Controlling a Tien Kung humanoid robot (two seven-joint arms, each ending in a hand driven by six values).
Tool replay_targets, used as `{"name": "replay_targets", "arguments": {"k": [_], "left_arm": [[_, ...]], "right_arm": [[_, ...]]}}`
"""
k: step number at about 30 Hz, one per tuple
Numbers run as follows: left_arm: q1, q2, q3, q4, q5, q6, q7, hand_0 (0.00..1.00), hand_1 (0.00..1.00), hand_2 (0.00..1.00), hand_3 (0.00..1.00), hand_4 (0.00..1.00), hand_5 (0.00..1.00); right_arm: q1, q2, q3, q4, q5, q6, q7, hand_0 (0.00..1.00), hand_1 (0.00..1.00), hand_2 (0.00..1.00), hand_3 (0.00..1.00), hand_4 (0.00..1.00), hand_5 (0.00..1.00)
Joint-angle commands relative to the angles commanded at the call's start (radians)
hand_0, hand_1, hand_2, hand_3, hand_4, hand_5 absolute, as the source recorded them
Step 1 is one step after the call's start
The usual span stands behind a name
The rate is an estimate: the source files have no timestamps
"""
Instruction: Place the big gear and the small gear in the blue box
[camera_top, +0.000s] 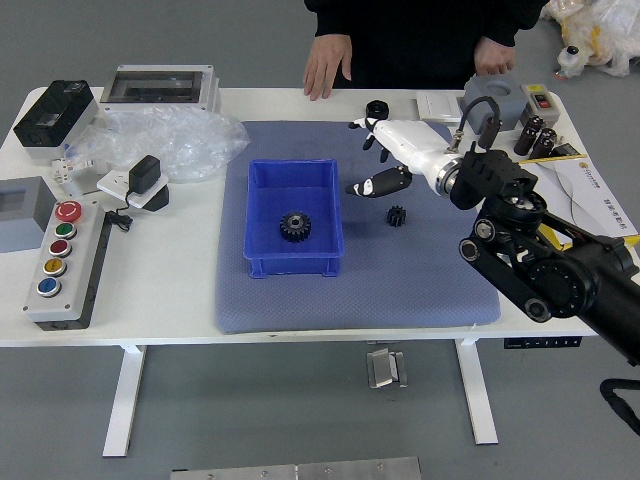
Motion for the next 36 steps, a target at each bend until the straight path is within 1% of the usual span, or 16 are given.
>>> {"name": "replay_targets", "arguments": {"k": [1,5,6,7,12,13,15,18,19,24,25,26,36], "left_arm": [[-0.001,-0.001,-0.001,0.000,0.000,0.000,0.000,0.851,0.821,0.799,0.823,0.680,0.301],[-0.002,-0.003,-0.003,0.000,0.000,0.000,0.000,0.851,0.821,0.799,0.823,0.680,0.301],[-0.002,-0.004,-0.003,0.000,0.000,0.000,0.000,0.851,0.821,0.799,0.823,0.680,0.301],[-0.002,-0.004,-0.003,0.000,0.000,0.000,0.000,0.851,0.821,0.799,0.823,0.680,0.301],[-0.004,-0.005,-0.003,0.000,-0.001,0.000,0.000,0.851,0.821,0.799,0.823,0.680,0.301],[-0.004,-0.005,-0.003,0.000,-0.001,0.000,0.000,0.851,0.820,0.799,0.822,0.680,0.300],[-0.004,-0.005,-0.002,0.000,-0.001,0.000,0.000,0.851,0.820,0.799,0.822,0.680,0.300],[-0.004,-0.004,-0.002,0.000,-0.001,0.000,0.000,0.851,0.820,0.799,0.822,0.680,0.300],[-0.004,-0.004,-0.002,0.000,-0.001,0.000,0.000,0.850,0.820,0.799,0.822,0.680,0.300],[-0.005,-0.005,-0.002,0.000,0.000,0.000,0.000,0.850,0.820,0.799,0.822,0.680,0.300],[-0.005,-0.005,-0.002,0.000,0.001,0.000,0.000,0.850,0.821,0.799,0.822,0.680,0.301],[-0.005,-0.005,-0.002,0.000,0.001,0.000,0.000,0.850,0.821,0.799,0.822,0.680,0.301],[-0.005,-0.002,0.004,0.000,0.000,0.000,0.001,0.850,0.820,0.799,0.822,0.680,0.301]], "right_arm": [[-0.005,-0.011,-0.001,-0.015,0.007,-0.002,0.006,0.613,0.494,0.629,0.764,0.889,0.390],[-0.014,-0.029,-0.012,-0.070,0.029,-0.001,0.024,0.613,0.494,0.629,0.764,0.889,0.390],[-0.014,-0.030,-0.015,-0.081,0.033,0.000,0.027,0.613,0.494,0.629,0.764,0.889,0.390],[-0.014,-0.031,-0.018,-0.091,0.037,0.002,0.029,0.621,0.517,0.638,0.762,0.883,0.379],[-0.006,-0.023,-0.034,-0.150,0.055,0.017,0.035,0.621,0.517,0.638,0.762,0.883,0.379],[-0.004,-0.021,-0.037,-0.160,0.058,0.021,0.036,0.634,0.545,0.664,0.750,0.882,0.385],[0.000,-0.015,-0.046,-0.181,0.062,0.027,0.035,0.634,0.545,0.664,0.750,0.882,0.385],[0.006,-0.008,-0.053,-0.200,0.064,0.033,0.034,0.634,0.545,0.664,0.750,0.882,0.385],[0.009,-0.004,-0.057,-0.208,0.064,0.036,0.033,0.639,0.548,0.660,0.730,0.876,0.378],[0.020,0.013,-0.075,-0.232,0.063,0.045,0.029,0.639,0.548,0.660,0.730,0.876,0.378],[0.022,0.016,-0.080,-0.237,0.063,0.046,0.028,0.641,0.548,0.657,0.706,0.849,0.347],[0.024,0.020,-0.083,-0.240,0.063,0.047,0.028,0.641,0.548,0.657,0.706,0.849,0.347],[0.034,0.045,-0.102,-0.270,0.063,0.045,0.025,0.635,0.549,0.648,0.695,0.844,0.344]]}}
